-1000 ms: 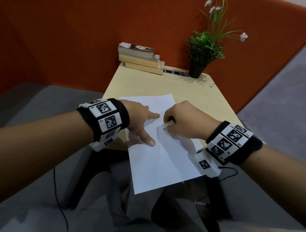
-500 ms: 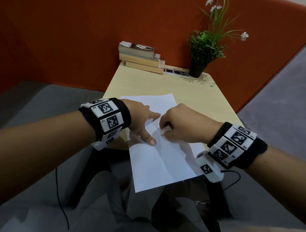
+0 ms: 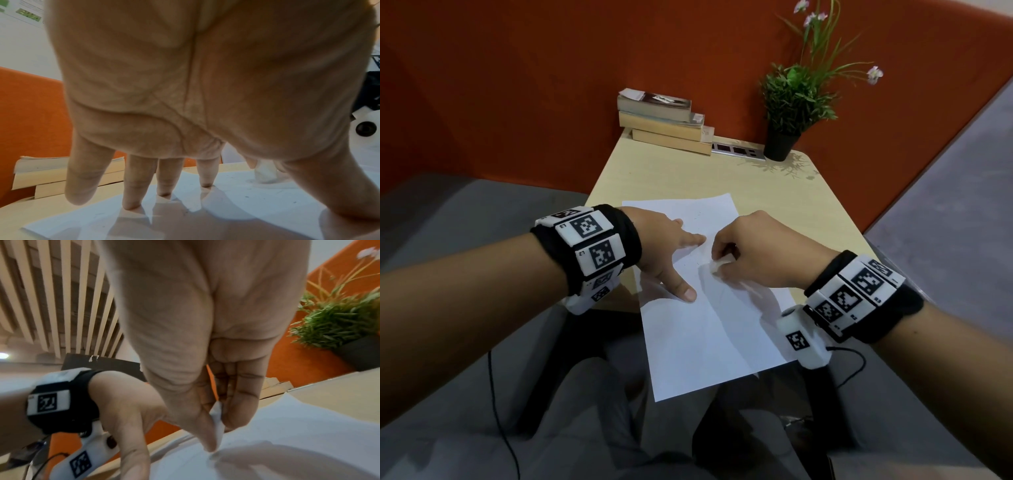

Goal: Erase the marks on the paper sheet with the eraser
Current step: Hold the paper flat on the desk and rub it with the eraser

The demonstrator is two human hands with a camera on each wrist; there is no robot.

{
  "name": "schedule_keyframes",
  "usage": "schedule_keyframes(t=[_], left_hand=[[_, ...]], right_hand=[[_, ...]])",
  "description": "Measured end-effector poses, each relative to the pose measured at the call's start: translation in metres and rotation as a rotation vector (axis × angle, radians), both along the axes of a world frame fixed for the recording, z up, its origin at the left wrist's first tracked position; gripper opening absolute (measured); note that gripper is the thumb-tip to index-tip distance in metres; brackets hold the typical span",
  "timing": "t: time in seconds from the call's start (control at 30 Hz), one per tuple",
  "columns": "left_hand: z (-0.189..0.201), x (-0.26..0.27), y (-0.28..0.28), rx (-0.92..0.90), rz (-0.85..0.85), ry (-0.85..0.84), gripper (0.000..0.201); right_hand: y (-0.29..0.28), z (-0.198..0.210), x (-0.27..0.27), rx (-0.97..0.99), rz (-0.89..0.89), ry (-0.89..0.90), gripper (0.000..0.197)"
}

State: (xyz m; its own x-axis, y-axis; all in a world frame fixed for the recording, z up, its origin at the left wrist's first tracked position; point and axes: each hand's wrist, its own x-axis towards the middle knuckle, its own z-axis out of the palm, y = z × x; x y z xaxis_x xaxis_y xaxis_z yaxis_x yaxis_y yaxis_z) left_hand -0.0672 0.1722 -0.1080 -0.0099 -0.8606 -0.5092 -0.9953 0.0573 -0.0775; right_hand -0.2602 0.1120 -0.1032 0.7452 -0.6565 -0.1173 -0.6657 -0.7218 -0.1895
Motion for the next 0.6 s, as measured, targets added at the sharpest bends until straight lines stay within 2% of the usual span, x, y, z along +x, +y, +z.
schedule_keyframes(t=[0.27,0.6], left_hand=[[0.001,0.002,0.000,0.019,0.003,0.011,0.127],[0.009,-0.017,-0.004,-0.038,-0.059,-0.022,0.124]], right_hand=[[-0.006,0.002,-0.031,-0.032,-0.073,0.020,0.022],[0.006,-0.002,-0.043,-0.032,-0.064,0.013,0.010]])
